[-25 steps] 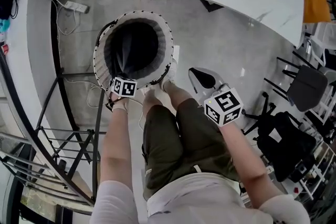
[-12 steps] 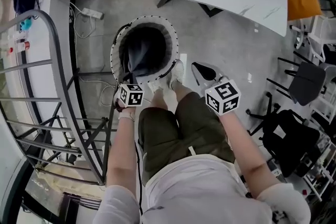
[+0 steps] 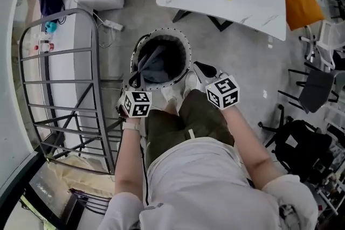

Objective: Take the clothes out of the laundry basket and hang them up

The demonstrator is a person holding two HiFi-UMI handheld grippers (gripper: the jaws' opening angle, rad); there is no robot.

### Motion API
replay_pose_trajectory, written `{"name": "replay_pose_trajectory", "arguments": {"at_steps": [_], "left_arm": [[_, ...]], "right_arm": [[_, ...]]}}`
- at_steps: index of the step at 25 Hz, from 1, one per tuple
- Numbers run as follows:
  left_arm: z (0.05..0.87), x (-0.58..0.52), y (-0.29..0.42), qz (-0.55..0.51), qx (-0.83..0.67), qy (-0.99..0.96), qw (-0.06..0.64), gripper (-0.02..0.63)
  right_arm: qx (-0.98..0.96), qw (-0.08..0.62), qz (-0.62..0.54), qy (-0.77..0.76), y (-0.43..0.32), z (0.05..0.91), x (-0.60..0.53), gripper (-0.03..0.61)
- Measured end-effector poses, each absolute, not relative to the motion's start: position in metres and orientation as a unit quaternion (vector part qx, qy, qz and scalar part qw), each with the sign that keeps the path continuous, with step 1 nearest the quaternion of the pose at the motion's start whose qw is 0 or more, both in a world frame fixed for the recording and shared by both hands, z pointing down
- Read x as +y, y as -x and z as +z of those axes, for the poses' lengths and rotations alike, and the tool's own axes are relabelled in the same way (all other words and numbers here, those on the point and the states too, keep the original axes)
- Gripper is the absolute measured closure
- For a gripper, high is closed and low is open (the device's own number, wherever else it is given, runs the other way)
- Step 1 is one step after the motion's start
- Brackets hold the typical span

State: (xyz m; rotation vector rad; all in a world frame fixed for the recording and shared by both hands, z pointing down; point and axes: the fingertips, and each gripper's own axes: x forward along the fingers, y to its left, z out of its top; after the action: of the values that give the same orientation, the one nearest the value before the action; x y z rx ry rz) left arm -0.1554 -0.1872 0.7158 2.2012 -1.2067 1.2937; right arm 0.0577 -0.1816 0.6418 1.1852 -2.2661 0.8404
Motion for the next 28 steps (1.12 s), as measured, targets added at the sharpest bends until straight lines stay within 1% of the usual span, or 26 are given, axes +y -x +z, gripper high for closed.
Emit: {"name": "replay_pose_trajectory", "arguments": {"at_steps": [5, 11, 14, 16, 17, 19, 20, 22, 28], "left_arm": [[0.62, -0.205, 0.157, 0.401, -0.447, -0.788, 0.133, 0.605], [0.543, -0.208, 0.165, 0.359, -0.482, -0.791, 0.112, 0.604], [0.511, -0.206, 0.17, 0.328, -0.518, -0.783, 0.106, 0.605], [0.485, -0.206, 0.171, 0.306, -0.542, -0.776, 0.104, 0.604], [0.472, -0.206, 0.17, 0.296, -0.554, -0.772, 0.101, 0.604], [0.446, -0.207, 0.17, 0.28, -0.575, -0.762, 0.095, 0.604], [0.434, -0.208, 0.171, 0.273, -0.587, -0.756, 0.092, 0.604], [0.412, -0.206, 0.174, 0.26, -0.611, -0.743, 0.087, 0.604], [0.362, -0.184, 0.181, 0.224, -0.671, -0.702, 0.082, 0.604]], "right_arm": [[-0.833, 0.213, 0.281, -0.425, -0.047, 0.614, -0.195, 0.571], [-0.861, 0.209, 0.26, -0.384, -0.022, 0.597, -0.204, 0.539], [-0.882, 0.211, 0.249, -0.341, -0.001, 0.596, -0.204, 0.497], [-0.895, 0.214, 0.245, -0.304, 0.014, 0.596, -0.201, 0.457], [-0.9, 0.219, 0.247, -0.284, 0.02, 0.596, -0.197, 0.424], [-0.907, 0.234, 0.255, -0.241, 0.034, 0.603, -0.187, 0.336], [-0.909, 0.243, 0.257, -0.221, 0.042, 0.608, -0.182, 0.314], [-0.913, 0.258, 0.254, -0.189, 0.058, 0.617, -0.174, 0.292], [-0.92, 0.275, 0.226, -0.164, 0.108, 0.626, -0.169, 0.288]]}}
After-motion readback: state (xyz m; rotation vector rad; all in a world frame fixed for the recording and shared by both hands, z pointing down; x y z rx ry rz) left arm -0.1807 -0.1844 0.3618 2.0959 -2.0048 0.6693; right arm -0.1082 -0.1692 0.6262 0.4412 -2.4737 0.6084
